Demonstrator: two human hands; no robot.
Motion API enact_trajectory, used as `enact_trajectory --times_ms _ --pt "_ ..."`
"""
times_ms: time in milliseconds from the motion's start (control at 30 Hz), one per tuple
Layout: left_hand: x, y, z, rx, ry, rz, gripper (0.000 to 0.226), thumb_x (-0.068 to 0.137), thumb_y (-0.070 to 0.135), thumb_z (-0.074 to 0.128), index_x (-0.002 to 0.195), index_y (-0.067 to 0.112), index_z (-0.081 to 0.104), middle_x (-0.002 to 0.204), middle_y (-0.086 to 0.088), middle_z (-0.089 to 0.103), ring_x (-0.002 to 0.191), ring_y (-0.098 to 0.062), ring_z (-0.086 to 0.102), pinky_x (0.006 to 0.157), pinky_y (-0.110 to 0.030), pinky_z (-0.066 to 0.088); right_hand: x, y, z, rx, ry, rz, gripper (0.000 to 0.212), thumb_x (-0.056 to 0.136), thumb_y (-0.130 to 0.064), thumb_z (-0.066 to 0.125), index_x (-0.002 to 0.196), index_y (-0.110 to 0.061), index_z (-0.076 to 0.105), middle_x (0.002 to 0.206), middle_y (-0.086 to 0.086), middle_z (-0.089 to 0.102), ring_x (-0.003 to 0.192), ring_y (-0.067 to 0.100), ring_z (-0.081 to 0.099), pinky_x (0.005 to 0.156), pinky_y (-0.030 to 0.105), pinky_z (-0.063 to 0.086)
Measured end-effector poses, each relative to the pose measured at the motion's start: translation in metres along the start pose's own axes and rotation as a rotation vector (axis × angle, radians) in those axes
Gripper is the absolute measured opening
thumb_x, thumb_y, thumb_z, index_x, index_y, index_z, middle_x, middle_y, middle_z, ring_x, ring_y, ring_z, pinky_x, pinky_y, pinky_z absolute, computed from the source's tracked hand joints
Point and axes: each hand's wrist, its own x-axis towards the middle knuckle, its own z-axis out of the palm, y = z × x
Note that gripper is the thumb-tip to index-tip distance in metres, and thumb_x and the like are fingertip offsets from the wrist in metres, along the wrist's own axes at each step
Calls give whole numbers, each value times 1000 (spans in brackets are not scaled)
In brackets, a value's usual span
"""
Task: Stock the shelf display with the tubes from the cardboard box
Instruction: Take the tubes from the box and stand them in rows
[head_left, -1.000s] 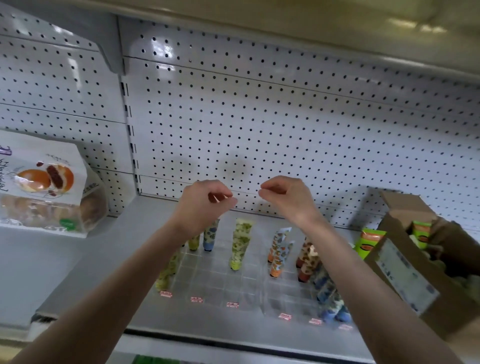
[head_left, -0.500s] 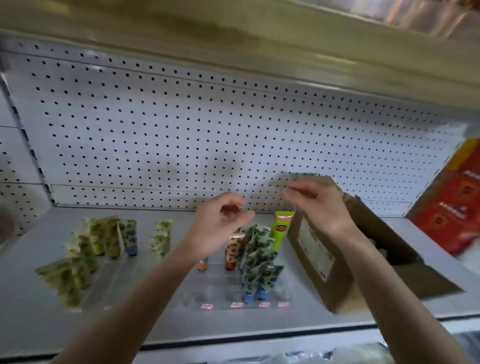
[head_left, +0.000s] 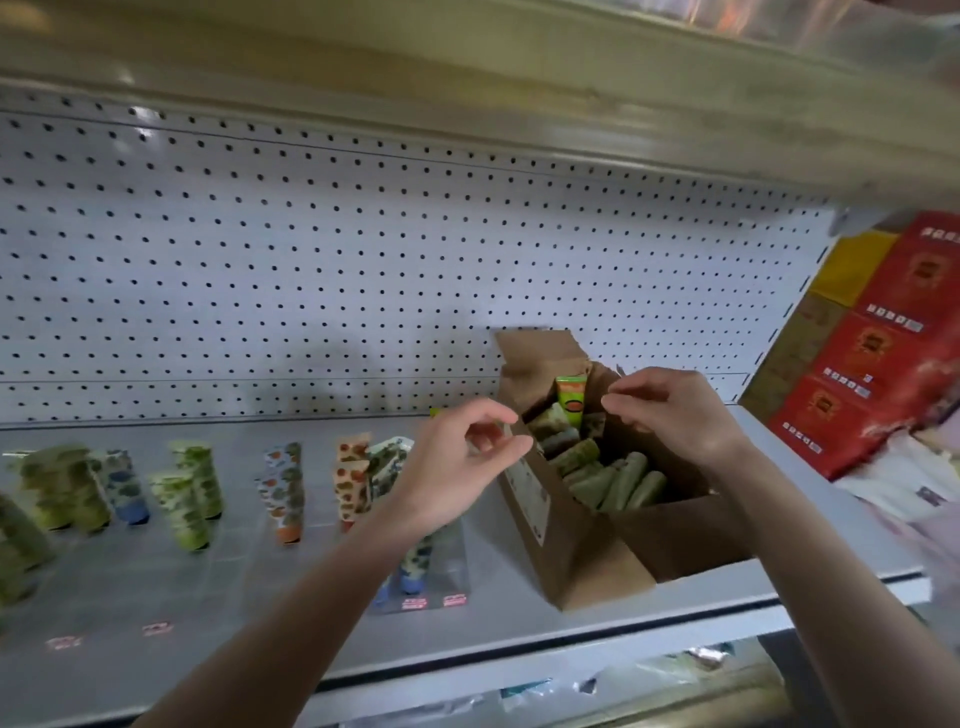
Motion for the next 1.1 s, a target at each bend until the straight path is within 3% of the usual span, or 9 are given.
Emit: enact_trajectory --times_ms 100,233,333,467,533,633,733,1000,1100 --pt "4 -3 14 6 8 2 19 81 27 70 97 18 67 83 2 66 78 -10 59 72 -21 45 7 11 -5 -65 -77 -3 8 80 -19 73 74 -23 69 67 -9 64 66 7 58 78 33 49" --pt "7 -6 28 25 30 4 17 80 24 72 95 17 68 81 2 67 77 -10 61 70 -20 46 22 23 -5 -202 -211 -22 11 80 -21 73 90 -15 71 83 -6 66 80 11 60 79 28 47" --pt "8 -5 35 7 39 -23 16 80 23 72 94 18 67 82 3 66 77 -7 60 69 -15 45 34 27 1 -313 -329 -14 24 81 -22 72 98 -5 69 98 8 69 89 21 63 82 32 48" --pt "10 -5 35 24 63 -53 14 81 24 71 93 19 68 82 5 66 76 -4 59 67 -10 43 46 35 13 -424 -412 12 41 84 -27 67 105 9 63 105 23 66 91 30 62 100 37 36" --pt "11 -4 33 27 80 -56 15 81 24 71 94 17 68 81 4 66 76 -5 58 66 -8 41 51 38 19 -470 -439 41 43 85 -30 66 97 11 62 90 23 64 75 24 55 80 32 40" --pt "10 -3 32 22 102 -62 14 80 22 71 93 17 68 79 4 65 74 -4 57 64 -7 40 56 42 27 -542 -479 64 37 86 -31 63 66 -4 47 67 11 42 60 20 39 56 29 29" --pt "10 -5 31 12 106 -70 11 81 21 71 91 20 66 76 8 63 70 0 56 65 -7 41 60 48 34 -581 -484 48 45 86 -30 64 55 -12 37 57 3 33 52 17 33 52 30 26" --pt "8 -5 28 21 104 -64 13 82 22 69 94 20 66 80 9 64 75 -2 58 70 -10 43 58 49 28 -560 -503 71 44 84 -25 67 52 -11 41 55 3 35 51 16 34 54 26 31" --pt "5 -3 26 21 104 -65 13 83 22 68 95 19 66 81 9 64 76 -3 57 69 -9 42 50 44 18 -498 -492 85 45 83 -27 70 56 1 47 61 9 37 55 18 35 54 27 30"
